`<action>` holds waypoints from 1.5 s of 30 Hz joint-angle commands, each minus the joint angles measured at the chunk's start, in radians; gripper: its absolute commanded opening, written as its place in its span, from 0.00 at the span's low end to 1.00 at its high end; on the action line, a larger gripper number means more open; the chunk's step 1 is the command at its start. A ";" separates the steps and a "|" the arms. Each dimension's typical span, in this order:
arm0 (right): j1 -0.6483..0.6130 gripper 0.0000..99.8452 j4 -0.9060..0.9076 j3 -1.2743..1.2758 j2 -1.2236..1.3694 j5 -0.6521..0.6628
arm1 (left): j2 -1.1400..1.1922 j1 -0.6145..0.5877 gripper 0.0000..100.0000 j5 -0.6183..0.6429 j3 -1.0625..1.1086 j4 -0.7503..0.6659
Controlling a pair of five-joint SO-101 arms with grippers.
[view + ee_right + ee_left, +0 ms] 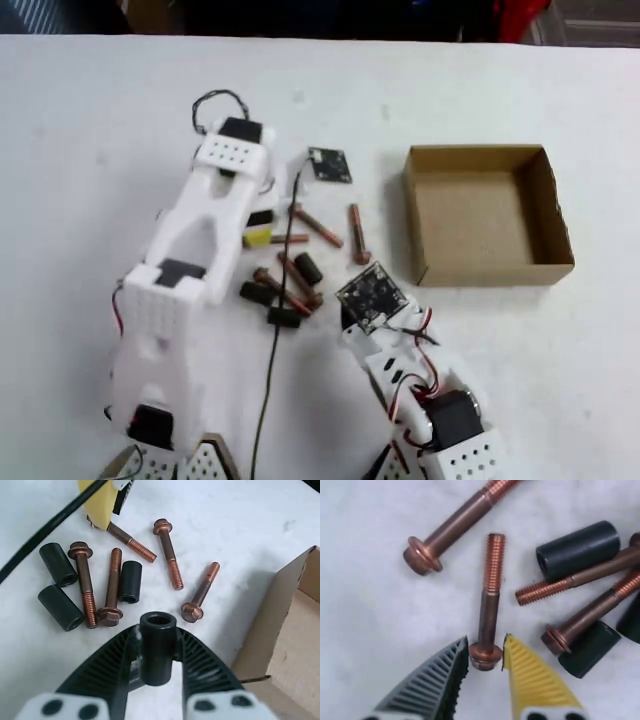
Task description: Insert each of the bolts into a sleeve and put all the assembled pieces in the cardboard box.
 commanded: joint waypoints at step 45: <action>-0.004 0.02 -0.022 -0.005 -0.008 -0.003 | -0.213 -0.039 0.02 0.098 -0.028 0.193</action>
